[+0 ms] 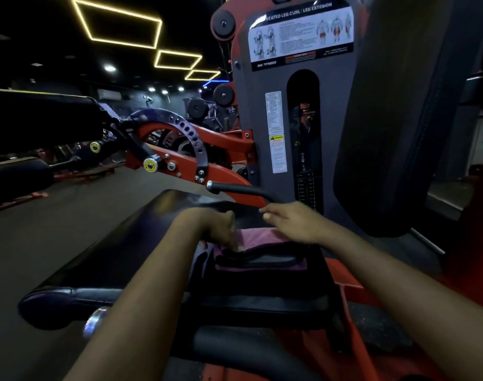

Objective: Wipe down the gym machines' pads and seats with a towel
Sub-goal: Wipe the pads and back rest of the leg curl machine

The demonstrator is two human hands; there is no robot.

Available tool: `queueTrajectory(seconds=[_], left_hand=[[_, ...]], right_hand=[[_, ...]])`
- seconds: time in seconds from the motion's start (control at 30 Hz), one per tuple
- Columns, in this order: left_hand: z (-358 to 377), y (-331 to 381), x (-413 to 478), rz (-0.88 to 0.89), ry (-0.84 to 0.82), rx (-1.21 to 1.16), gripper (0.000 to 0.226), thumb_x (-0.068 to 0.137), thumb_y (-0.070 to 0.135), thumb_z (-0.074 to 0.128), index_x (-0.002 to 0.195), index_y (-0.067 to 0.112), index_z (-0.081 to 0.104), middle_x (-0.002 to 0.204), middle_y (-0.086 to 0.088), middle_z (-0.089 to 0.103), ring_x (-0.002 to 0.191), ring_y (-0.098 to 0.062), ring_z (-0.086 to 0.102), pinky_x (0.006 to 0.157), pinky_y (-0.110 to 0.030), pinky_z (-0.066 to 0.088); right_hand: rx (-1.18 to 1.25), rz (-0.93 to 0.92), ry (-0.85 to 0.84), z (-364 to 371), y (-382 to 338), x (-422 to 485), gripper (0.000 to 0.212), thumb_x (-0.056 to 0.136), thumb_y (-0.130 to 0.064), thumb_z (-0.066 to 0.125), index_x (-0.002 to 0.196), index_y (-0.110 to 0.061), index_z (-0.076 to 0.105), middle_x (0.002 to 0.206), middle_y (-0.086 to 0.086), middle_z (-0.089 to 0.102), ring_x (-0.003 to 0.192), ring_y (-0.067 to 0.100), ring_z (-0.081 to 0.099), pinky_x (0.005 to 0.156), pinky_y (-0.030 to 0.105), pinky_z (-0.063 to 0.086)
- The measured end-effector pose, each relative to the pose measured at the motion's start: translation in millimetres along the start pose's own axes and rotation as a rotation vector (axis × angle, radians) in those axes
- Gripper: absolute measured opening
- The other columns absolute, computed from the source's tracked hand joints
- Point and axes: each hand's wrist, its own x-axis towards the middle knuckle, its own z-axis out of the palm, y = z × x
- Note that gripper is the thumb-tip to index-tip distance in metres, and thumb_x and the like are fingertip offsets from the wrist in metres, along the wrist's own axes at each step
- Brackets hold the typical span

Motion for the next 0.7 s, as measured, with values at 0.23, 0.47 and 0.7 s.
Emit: queueTrajectory(seconds=[0.23,0.47,0.7], left_hand=[[-2.6,3.1,-10.0,0.013,-0.116,0.033,0.033,0.087,0.055,0.070,0.098,0.024,0.064,0.093,0.001,0.064,0.100,-0.028,0.064,0.082,-0.043,0.053],[-18.8,8.4,-31.8,0.323,0.263,-0.156,0.050,0.079,0.011,0.083,0.113,0.016,0.047,0.105,-0.007,0.059,0.091,-0.027,0.064,0.074,-0.041,0.058],[-54.5,48.5,-27.7,0.559,0.832,-0.398,0.047,0.069,0.013,0.074,0.112,0.018,0.056,0.103,-0.002,0.066,0.095,-0.024,0.065,0.083,-0.049,0.056]], right_hand=[[-0.198,0.044,-0.118,53.6,5.1,-28.5,0.075,0.095,-0.070,0.006,0.162,-0.036,0.011,0.170,-0.006,0.013,0.156,0.018,0.013,0.124,0.053,0.010],[0.305,0.044,-0.069,-1.6,14.5,-21.7,0.044,0.084,-0.059,0.069,0.119,-0.032,0.065,0.116,-0.013,0.071,0.107,0.006,0.065,0.098,0.036,0.051],[0.365,0.095,0.417,-18.4,1.4,-27.9,0.033,0.082,-0.031,0.083,0.105,-0.014,0.067,0.093,-0.004,0.071,0.084,0.014,0.067,0.070,0.025,0.051]])
